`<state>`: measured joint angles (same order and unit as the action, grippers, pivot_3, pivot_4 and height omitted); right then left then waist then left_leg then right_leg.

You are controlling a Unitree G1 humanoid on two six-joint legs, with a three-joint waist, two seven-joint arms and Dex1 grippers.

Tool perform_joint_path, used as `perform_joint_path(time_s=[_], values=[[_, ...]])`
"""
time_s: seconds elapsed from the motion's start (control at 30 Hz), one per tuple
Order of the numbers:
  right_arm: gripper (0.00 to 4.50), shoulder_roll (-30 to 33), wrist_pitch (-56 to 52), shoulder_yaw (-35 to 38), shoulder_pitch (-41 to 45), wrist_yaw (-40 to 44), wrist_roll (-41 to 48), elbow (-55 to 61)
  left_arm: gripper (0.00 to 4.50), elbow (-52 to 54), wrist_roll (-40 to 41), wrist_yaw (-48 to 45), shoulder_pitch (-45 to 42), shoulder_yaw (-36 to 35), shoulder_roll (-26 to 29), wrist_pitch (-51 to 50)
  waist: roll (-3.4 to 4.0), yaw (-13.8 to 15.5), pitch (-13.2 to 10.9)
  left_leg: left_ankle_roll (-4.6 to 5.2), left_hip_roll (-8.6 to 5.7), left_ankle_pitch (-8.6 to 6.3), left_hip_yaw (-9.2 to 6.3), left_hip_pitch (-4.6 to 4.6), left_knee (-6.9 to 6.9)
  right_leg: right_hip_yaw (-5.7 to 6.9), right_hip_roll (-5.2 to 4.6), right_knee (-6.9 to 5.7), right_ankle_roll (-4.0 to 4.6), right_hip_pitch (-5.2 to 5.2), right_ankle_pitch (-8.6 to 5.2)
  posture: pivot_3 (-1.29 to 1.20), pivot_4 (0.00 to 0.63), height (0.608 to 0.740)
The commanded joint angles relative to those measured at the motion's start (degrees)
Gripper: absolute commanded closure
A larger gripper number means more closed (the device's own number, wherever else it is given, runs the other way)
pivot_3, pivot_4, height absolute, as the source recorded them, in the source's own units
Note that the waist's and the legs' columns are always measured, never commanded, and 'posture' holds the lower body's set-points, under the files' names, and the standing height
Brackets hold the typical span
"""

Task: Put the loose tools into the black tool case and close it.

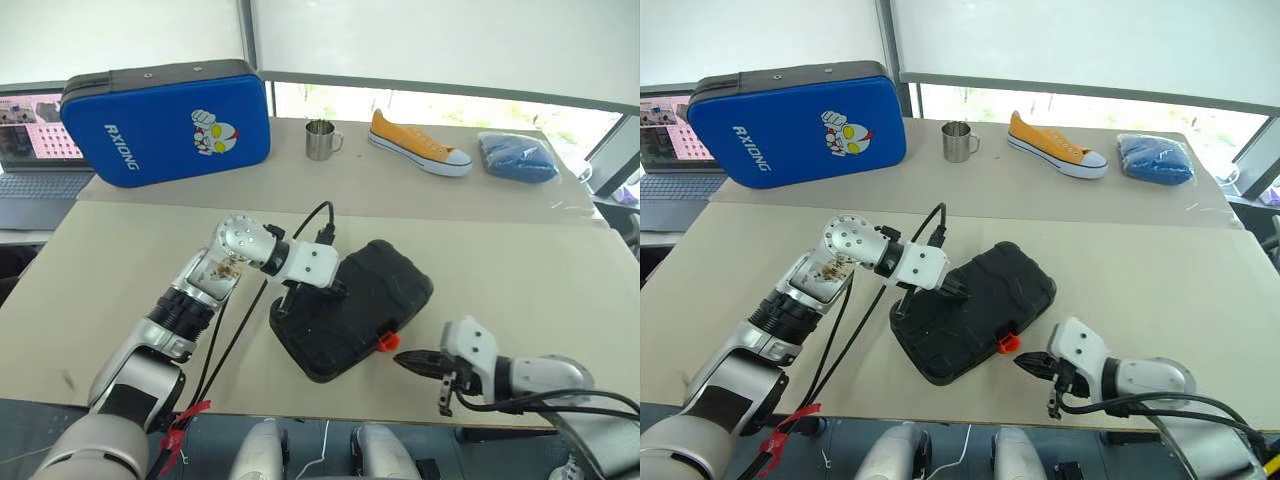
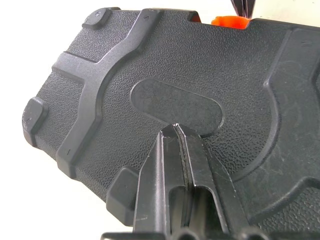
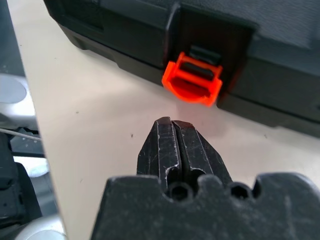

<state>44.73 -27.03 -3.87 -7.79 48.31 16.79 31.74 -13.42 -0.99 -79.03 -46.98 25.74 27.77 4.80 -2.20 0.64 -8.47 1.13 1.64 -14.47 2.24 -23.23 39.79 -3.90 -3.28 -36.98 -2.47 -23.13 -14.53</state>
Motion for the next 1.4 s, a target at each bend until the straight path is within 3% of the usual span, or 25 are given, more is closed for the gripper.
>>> perform_joint_path(time_s=[0.03,0.47,1.1,1.33,1.4], values=[[4.5,-1.64,1.76,-2.69,2.71,-0.78,-2.01,-1.59,4.48,-0.25,-1.5,-0.81,0.56,2.04,-0.47,-0.71,0.0,0.05,0.0,0.0,0.0,0.0,0.01,0.0,0.0,0.0,0.0,0.0,0.0,0.0,0.0,0.0,0.15,0.739],[4.5,-4.16,-6.87,3.51,10.28,-1.91,6.99,5.91,4.48,-0.36,-2.59,-0.62,1.19,2.28,-1.57,-0.23,0.01,-0.62,-0.01,0.0,0.04,0.0,-0.07,-0.01,-0.01,0.0,0.04,-0.06,0.03,-0.05,0.02,0.0,0.15,0.739],[4.5,-3.54,-3.75,1.97,8.69,-1.16,4.47,3.55,4.48,-1.67,-3.49,0.4,1.7,3.03,-3.26,0.31,0.01,-1.34,0.0,0.0,0.08,0.0,-0.13,0.04,-0.04,0.0,0.11,-0.06,0.04,-0.02,0.02,0.0,0.15,0.739],[4.5,1.12,-7.01,13.34,6.13,3.32,13.43,7.15,4.48,1.72,2.97,0.14,2.6,-3.65,0.02,-10.74,0.01,-1.42,-0.01,0.0,0.08,0.0,-0.15,0.02,-0.03,0.0,0.09,-0.07,0.03,-0.03,0.02,0.0,0.15,0.739],[3.91,6.36,-9.83,21.13,4.18,10.72,21.07,7.52,3.97,4.93,7.06,-3.74,5.05,-7.95,6.97,-15.79,0.14,-1.77,-0.09,0.0,0.11,0.0,-0.17,0.03,-0.06,0.0,0.11,-0.06,0.04,-0.04,0.02,0.0,0.15,0.739]])
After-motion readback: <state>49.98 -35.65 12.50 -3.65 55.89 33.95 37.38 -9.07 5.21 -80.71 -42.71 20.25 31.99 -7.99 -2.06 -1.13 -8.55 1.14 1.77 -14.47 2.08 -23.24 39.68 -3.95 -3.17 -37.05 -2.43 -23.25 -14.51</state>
